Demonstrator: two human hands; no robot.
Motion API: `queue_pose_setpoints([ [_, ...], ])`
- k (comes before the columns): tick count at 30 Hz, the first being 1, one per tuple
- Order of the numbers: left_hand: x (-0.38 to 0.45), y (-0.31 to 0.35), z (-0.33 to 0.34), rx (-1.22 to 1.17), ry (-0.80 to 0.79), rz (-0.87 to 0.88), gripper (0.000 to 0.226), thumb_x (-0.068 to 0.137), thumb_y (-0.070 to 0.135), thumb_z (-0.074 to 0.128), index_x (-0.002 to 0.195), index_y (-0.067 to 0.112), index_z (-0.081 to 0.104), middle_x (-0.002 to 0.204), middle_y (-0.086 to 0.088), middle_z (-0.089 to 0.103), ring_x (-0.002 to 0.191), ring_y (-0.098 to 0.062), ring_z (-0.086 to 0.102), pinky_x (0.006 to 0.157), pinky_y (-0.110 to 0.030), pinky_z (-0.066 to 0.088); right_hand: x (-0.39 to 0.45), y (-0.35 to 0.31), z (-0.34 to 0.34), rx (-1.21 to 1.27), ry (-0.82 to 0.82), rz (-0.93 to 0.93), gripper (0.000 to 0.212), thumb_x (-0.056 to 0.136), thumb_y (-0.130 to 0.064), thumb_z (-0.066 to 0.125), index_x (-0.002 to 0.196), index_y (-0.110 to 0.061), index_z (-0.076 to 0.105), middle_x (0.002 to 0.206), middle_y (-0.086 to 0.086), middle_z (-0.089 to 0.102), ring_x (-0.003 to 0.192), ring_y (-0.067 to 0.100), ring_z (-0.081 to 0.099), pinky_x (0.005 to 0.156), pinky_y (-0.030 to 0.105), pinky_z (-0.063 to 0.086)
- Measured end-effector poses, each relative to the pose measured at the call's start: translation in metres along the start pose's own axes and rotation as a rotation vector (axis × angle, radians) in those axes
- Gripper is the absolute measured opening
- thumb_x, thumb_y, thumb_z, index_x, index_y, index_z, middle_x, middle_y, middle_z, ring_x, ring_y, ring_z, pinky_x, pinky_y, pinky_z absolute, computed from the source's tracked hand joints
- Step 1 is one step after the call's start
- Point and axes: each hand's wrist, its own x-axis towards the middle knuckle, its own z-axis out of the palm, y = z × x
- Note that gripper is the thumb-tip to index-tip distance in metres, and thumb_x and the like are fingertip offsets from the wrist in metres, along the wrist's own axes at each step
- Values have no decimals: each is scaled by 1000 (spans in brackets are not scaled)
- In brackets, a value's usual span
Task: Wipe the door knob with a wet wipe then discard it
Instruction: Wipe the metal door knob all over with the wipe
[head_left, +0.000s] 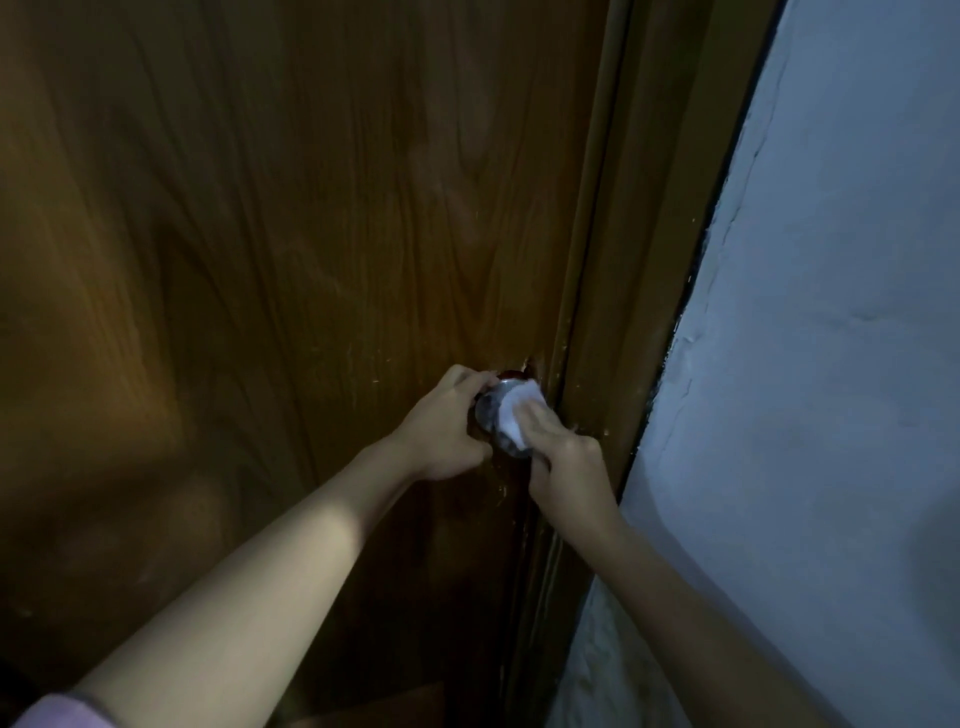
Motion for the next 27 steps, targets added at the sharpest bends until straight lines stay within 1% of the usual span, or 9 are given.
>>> queue_pose_setpoints([
  [2,-1,1,-1,2,5,0,78,72,5,68,140,12,31,139,-3,33,126,-20,40,99,-25,39,-2,-1,0,-28,36,-74,42,77,12,57,117,2,57,119,25,61,110,31,60,101,38,37],
  [4,-1,2,-1,21,21,14,76,72,4,68,138,10,33,138,-7,34,125,-21,42,95,-18,35,-1,-1,-8,29,43,29,34,85,1,55,119,-2,56,109,21,67,97,27,66,89,32,52],
  [6,-1,3,1,34,31,23,72,72,3,67,136,8,36,136,-11,36,123,-23,44,91,-11,30,-1,1,-12,24,-18,114,33,89,-6,50,122,-3,52,106,19,67,91,25,66,80,26,53],
  [9,0,3,4,33,53,4,71,72,4,68,135,8,37,135,-11,36,123,-23,43,96,-19,35,-2,-6,-12,-67,0,-77,33,82,3,54,115,3,57,112,24,65,98,31,65,88,21,43],
  [11,1,1,5,22,63,6,72,72,5,68,136,8,36,136,-10,36,124,-23,43,96,-22,37,-4,-5,-9,-118,23,-180,33,77,5,55,109,5,61,108,27,66,96,34,66,89,28,43],
  [15,1,0,9,29,90,20,70,72,4,68,135,8,37,135,-10,37,121,-20,45,92,-16,34,6,4,-14,-78,-80,84,40,88,-8,51,127,-1,47,108,22,64,96,32,62,82,31,51],
  [20,2,-2,12,14,115,17,71,72,4,68,135,9,37,135,-8,37,122,-21,44,93,-20,36,3,-1,-10,-208,-84,-168,33,82,3,51,114,3,57,114,26,62,94,39,65,81,46,55],
  [25,1,-2,12,25,116,30,69,72,5,68,135,9,38,134,-9,37,120,-21,45,93,-21,37,11,6,-14,-138,-177,83,42,88,-9,52,128,-1,44,105,22,63,97,35,60,80,43,54],
  [27,2,-2,12,24,116,29,70,72,5,68,135,9,37,134,-8,37,121,-22,45,94,-22,38,8,4,-13,-173,-134,48,40,89,-7,50,128,0,44,105,23,65,96,35,62,79,42,55],
])
